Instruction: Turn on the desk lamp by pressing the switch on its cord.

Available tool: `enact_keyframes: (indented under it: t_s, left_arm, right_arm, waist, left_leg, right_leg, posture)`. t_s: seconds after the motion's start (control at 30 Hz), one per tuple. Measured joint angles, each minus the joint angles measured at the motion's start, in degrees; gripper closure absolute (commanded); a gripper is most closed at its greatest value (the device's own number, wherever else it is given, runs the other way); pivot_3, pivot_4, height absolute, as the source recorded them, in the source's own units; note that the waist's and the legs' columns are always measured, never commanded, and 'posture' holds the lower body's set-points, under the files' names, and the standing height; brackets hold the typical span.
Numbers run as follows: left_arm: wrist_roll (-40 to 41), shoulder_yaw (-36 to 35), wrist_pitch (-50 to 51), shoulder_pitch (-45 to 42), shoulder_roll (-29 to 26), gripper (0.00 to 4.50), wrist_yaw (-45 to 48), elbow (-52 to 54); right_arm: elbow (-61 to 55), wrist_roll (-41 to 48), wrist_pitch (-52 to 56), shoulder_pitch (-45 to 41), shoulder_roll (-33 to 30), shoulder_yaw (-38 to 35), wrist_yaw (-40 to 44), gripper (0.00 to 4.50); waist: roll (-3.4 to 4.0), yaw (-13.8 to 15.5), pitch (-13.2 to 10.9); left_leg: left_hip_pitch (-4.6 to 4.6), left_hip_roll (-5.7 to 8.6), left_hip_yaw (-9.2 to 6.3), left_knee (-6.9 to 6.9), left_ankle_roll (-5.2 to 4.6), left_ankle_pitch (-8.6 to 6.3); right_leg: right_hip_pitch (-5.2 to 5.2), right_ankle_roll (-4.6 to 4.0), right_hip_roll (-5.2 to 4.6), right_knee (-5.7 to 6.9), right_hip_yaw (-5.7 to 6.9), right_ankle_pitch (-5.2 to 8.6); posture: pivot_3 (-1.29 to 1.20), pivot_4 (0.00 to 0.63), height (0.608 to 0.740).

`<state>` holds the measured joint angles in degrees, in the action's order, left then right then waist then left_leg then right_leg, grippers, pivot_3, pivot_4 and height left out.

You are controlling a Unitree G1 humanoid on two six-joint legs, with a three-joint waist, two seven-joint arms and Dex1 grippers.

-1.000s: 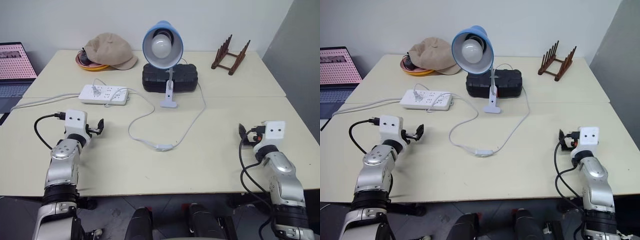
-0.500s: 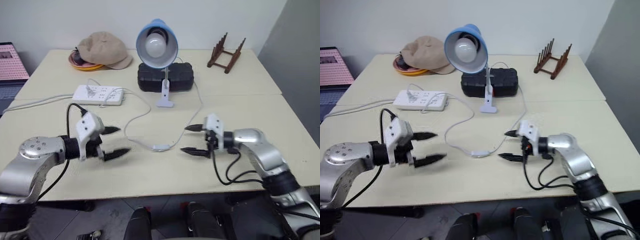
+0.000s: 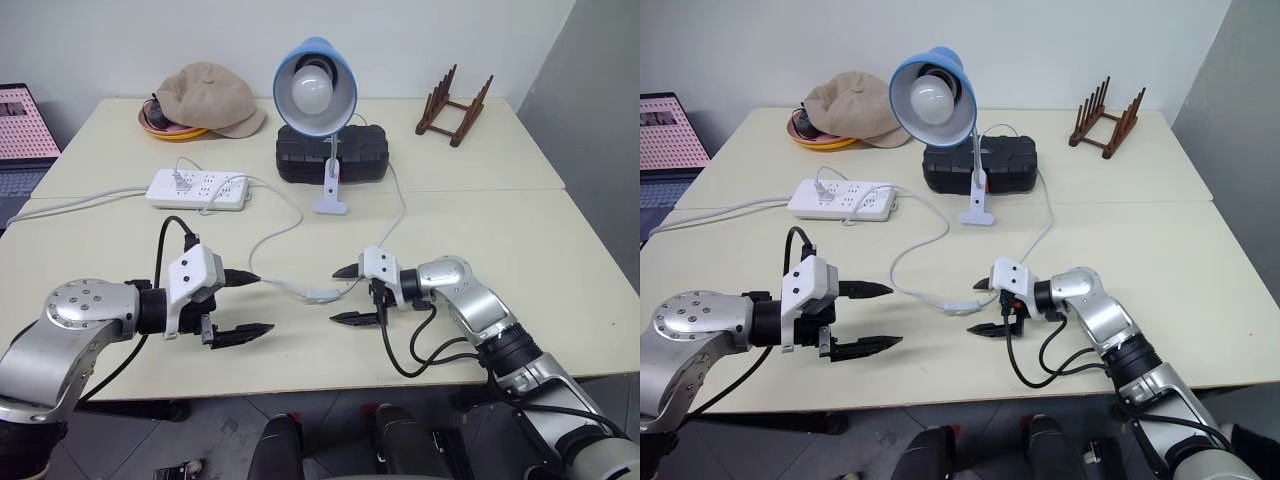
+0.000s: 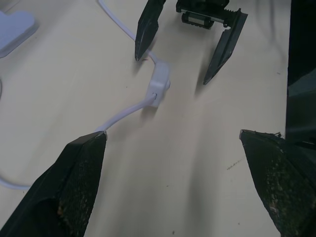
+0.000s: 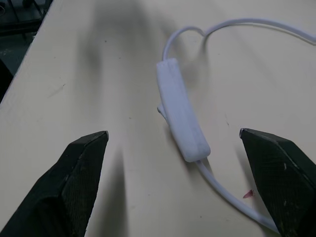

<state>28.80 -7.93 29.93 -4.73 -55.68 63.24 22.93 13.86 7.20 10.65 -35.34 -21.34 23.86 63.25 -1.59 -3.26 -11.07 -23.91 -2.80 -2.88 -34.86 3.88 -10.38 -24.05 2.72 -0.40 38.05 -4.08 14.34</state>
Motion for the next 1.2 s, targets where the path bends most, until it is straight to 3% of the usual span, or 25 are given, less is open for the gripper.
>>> enact_keyframes:
  t_s: [0.1,0.3,0.57,0.73,0.9,1.03,1.2]
  left_arm:
    - [-0.01,0.00,-0.45,-0.01,0.01,0.00,0.22,-0.27]
    - [-0.80,1.15,-1.86,-1.41,0.23,0.00,1.15,-1.45]
    - [-0.99,2.28,-1.81,-1.93,2.42,0.00,0.03,-2.85]
    - [-0.15,3.11,-0.42,-1.68,3.42,0.00,-0.19,-2.15]
    - [2.00,3.67,2.83,-2.58,5.91,0.00,-1.33,-2.05]
    - [8.43,5.32,11.16,-10.18,15.07,0.00,-5.02,-5.64]
    - [10.47,8.80,16.28,-15.49,21.55,0.00,-5.98,-12.83]
  right_arm:
    - [0.40,-0.25,-0.24,-0.10,0.54,-0.12,0.04,0.71]
    - [5.23,-1.94,-2.76,-0.27,2.35,-0.17,-1.04,2.35]
    - [8.44,-2.70,-5.54,-1.15,3.23,-0.79,-2.17,4.15]
    - [6.39,-0.89,-2.88,0.25,1.47,-3.14,-1.20,4.14]
    - [-3.15,7.68,9.90,2.19,-2.32,-10.24,-0.09,4.14]
    - [-15.09,20.57,26.82,2.24,-6.70,-17.47,0.82,4.14]
    - [-18.67,28.42,37.54,2.14,-7.72,-20.32,0.48,4.14]
  waist:
    - [0.00,0.00,0.00]
    - [0.00,-0.02,0.00]
    - [-0.01,-0.02,0.01]
    - [-0.01,0.18,0.01]
    - [-0.01,0.17,0.00]
    - [0.01,0.63,0.00]
    - [-0.05,-0.03,0.03]
  left_leg:
    - [0.00,0.00,0.00,0.00,0.00,0.00]
    - [0.00,0.00,0.01,-0.02,0.00,0.00]
    - [0.00,0.01,0.01,-0.01,0.00,0.00]
    - [0.00,0.01,0.00,-0.02,0.00,0.00]
    - [0.00,0.01,-0.02,-0.03,0.00,0.00]
    - [0.04,0.04,-0.10,-0.13,-0.01,0.01]
    - [0.09,0.04,-0.11,-0.14,-0.01,0.01]
  right_leg:
    - [0.01,0.00,0.00,-0.01,0.00,0.00]
    - [0.01,0.00,0.00,0.00,-0.01,0.00]
    - [0.02,0.02,0.00,0.03,-0.01,-0.01]
    - [0.03,0.02,-0.01,0.03,0.00,-0.01]
    - [0.03,0.02,0.00,0.08,0.00,-0.02]
    - [0.16,0.28,0.00,0.09,0.04,-0.16]
    - [0.23,0.30,0.02,0.03,0.02,-0.18]
  posture:
    - [0.00,0.150,0.740]
    - [0.00,0.150,0.740]
    - [0.00,0.150,0.740]
    - [0.00,0.150,0.740]
    - [0.00,0.150,0.740]
    - [0.00,0.150,0.740]
    - [0.00,0.150,0.740]
